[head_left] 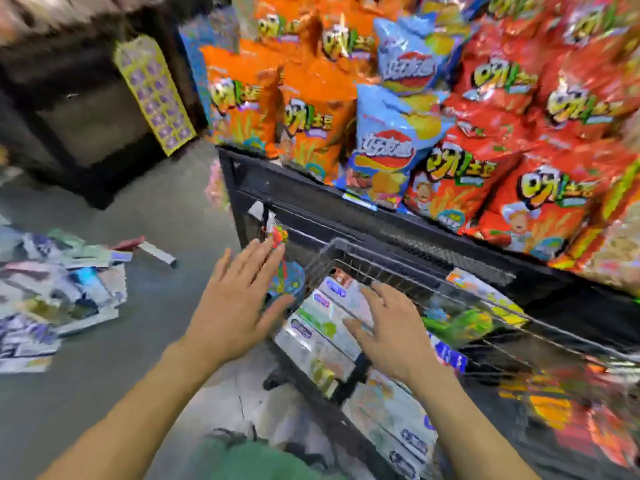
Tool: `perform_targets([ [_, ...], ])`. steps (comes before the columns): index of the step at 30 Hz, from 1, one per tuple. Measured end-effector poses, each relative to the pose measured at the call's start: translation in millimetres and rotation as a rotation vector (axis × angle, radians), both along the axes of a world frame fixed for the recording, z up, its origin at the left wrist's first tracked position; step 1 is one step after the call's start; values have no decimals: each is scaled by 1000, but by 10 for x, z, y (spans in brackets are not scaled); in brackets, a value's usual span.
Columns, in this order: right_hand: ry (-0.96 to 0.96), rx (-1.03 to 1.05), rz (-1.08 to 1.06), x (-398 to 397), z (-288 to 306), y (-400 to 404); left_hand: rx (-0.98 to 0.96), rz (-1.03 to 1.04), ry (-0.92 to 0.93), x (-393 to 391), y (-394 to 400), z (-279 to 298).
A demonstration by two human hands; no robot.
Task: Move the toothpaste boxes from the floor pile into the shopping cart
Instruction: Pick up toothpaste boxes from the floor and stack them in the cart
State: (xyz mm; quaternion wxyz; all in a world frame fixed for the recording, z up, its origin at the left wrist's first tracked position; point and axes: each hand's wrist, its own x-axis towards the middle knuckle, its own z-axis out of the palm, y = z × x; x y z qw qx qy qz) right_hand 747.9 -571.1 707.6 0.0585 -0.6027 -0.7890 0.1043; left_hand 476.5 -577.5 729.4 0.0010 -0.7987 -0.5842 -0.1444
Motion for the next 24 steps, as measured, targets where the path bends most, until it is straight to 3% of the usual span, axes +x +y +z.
perform_targets([
  [7, 36, 123, 388, -1852, 665, 140, 8, 521, -58, -1735, -1028, 199],
  [9, 54, 182, 437, -2174, 749, 174, 3, 583, -47, -2014, -1135, 195],
  [16, 89, 142, 724, -4462, 721, -113, -76, 924, -61, -3730, -2074, 75],
  [24, 97, 18, 1003, -6340, 440, -233, -166, 1226, -114, -5020, -2672, -149],
])
